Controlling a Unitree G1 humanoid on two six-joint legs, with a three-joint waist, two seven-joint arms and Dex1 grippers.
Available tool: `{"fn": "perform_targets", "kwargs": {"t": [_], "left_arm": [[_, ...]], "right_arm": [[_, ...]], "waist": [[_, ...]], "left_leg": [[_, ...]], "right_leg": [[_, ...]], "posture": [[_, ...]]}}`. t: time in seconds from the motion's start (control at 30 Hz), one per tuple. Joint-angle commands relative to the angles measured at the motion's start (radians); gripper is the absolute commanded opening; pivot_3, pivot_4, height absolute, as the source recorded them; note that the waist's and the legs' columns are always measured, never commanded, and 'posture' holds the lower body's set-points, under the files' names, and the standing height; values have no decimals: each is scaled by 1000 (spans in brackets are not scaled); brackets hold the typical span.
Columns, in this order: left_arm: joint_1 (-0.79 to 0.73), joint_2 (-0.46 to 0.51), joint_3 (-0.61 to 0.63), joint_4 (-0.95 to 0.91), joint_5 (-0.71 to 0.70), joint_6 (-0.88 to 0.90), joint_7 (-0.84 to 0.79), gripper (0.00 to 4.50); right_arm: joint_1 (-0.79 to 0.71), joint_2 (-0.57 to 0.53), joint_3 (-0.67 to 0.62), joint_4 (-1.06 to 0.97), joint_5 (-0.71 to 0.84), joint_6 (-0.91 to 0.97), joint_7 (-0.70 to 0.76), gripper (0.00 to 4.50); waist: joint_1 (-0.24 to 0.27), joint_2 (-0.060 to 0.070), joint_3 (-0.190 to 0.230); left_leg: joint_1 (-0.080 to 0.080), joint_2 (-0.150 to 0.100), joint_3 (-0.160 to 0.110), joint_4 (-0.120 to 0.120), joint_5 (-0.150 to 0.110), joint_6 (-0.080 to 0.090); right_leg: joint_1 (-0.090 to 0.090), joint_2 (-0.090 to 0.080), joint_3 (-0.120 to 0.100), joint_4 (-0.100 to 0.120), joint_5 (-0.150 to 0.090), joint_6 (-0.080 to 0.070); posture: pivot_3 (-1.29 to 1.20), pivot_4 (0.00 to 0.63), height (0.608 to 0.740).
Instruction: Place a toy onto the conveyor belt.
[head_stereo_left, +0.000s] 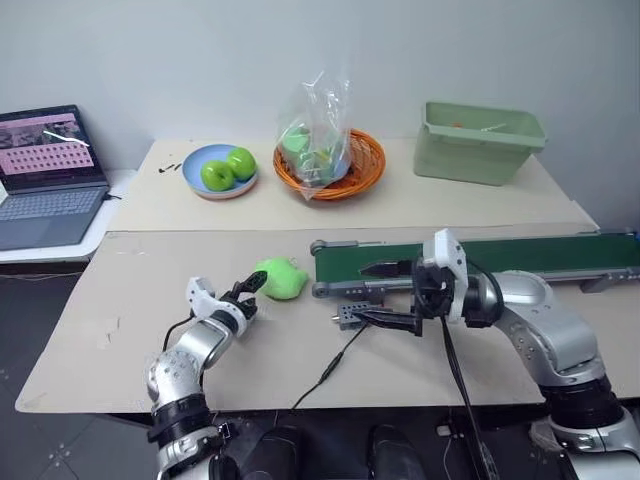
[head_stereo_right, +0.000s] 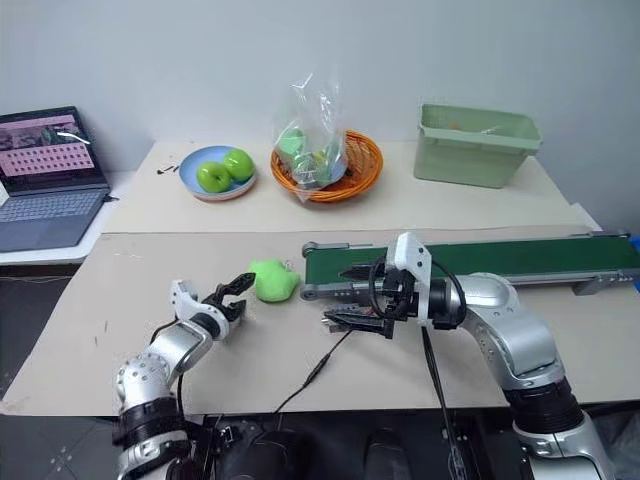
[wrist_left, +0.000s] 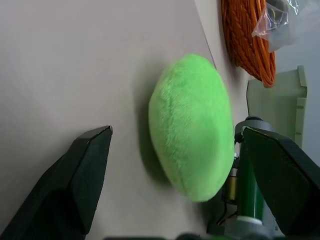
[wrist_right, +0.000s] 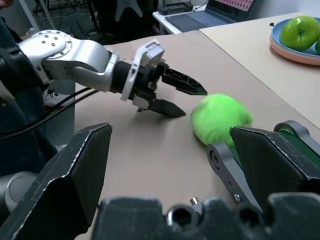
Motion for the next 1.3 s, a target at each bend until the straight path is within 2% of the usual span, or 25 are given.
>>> {"fn": "perform_targets", "kwargs": {"t": [0.03, 0.17, 0.27, 0.4, 0.5, 0.6, 0.73, 0.77, 0.83, 0.9, 1.0, 1.07, 1.1, 1.2, 1.3], "left_arm": [[-29, -7, -44, 87, 37, -18, -25, 4443], [-44, -13, -54, 88, 43, -23, -31, 4443], [-33, -19, -59, 70, 44, -16, -29, 4443], [-23, -27, -57, 48, 40, -15, -25, 4443], [-19, -28, -59, 37, 46, -21, -27, 3736], [-17, -32, -56, 33, 45, -26, -23, 2426], [-13, -31, -65, 22, 56, -35, -25, 968], [-11, -30, -70, 13, 61, -40, -27, 763], [-11, -31, -73, -8, 73, -66, -27, 36], [-10, -24, -87, -43, 105, -111, -30, 36], [-9, 35, -196, -163, 318, -272, -13, 36], [-10, 80, -267, -219, 467, -375, 7, 36], [-13, 146, -350, -252, 621, -456, 22, 36], [-47, 401, -704, -287, 1162, -713, 16, 36], [-83, 533, -943, -210, 1526, -906, 46, 36]], "right_arm": [[-5, -1, -32, -10, 2, -27, -7, 4500], [-10, 0, -34, -5, -1, -29, -15, 4500], [-12, 1, -35, -4, -3, -30, -16, 4500], [-15, 3, -31, 2, -10, -34, -19, 4500], [-18, 4, -32, 4, -9, -32, -18, 4500], [-21, 4, -30, 10, -13, -33, -17, 4500], [-25, 4, -29, 14, -15, -33, -16, 4500], [-25, 5, -29, 15, -16, -33, -17, 4500], [-26, 5, -26, 16, -19, -32, -19, 4500], [-26, 5, -25, 17, -21, -33, -19, 4500], [-25, 4, -26, 18, -21, -31, -19, 4500], [-24, 5, -26, 21, -23, -30, -19, 4500], [-22, 5, -24, 23, -28, -31, -20, 4500], [-22, 11, -26, 23, -27, -29, -20, 4500], [-23, 16, -28, 26, -27, -28, -22, 4500]], "waist": [[-3, 0, 0], [-3, 0, 0], [-4, 0, 0], [-6, 0, 0], [-7, 0, 0], [-9, -1, 1], [-11, -1, 1], [-11, -1, 1], [-11, -1, 1], [-11, -2, 1], [-14, -4, 3], [-17, -5, 3], [-19, -5, 3], [-20, -6, 4], [-5, -5, 3]], "left_leg": [[0, 0, 0, 0, 0, 0], [-1, 0, 0, 0, -1, 0], [-1, 0, 0, 0, -1, 0], [-2, 0, 0, 0, -1, 0], [-2, 0, 0, 0, -1, 1], [-4, 0, 0, 0, -1, 1], [-4, 1, 0, 0, -1, 1], [-4, 1, 0, 0, -1, 0], [-4, 0, 0, 0, -1, 0], [-5, 0, 0, 0, -1, 0], [-6, 1, 0, 0, -1, 0], [-8, 1, 0, 0, 0, -1], [-8, 1, 0, 0, 0, -1], [-10, -1, 4, -1, 0, -2], [-12, 0, 8, -1, 0, -2]], "right_leg": [[-1, 0, 0, 0, 0, 0], [-2, 0, 1, 0, 5, -7], [-2, 0, 1, 0, 1, -1], [-2, 0, 1, 0, 0, 0], [-3, 0, 1, 0, 0, 0], [-4, 0, 1, -1, 0, -1], [-5, 0, 0, 0, 0, -1], [-5, 0, 0, 0, 0, -1], [-5, 0, 0, 0, 0, 0], [-5, 0, 0, 0, 0, 0], [-6, 0, 0, 0, 0, -1], [-9, 1, 0, 0, 5, -7], [-9, 1, 0, -1, 5, -9], [-10, 2, 0, -1, 7, -10], [-13, 1, 1, -1, 7, -11]], "posture": [[0, 150, 740], [0, 150, 740], [0, 150, 740], [0, 150, 740], [0, 150, 740], [0, 150, 740], [0, 150, 740], [0, 150, 740], [0, 150, 740], [0, 150, 740], [0, 150, 740], [0, 150, 740], [0, 150, 740], [0, 150, 740], [0, 150, 740]]}}
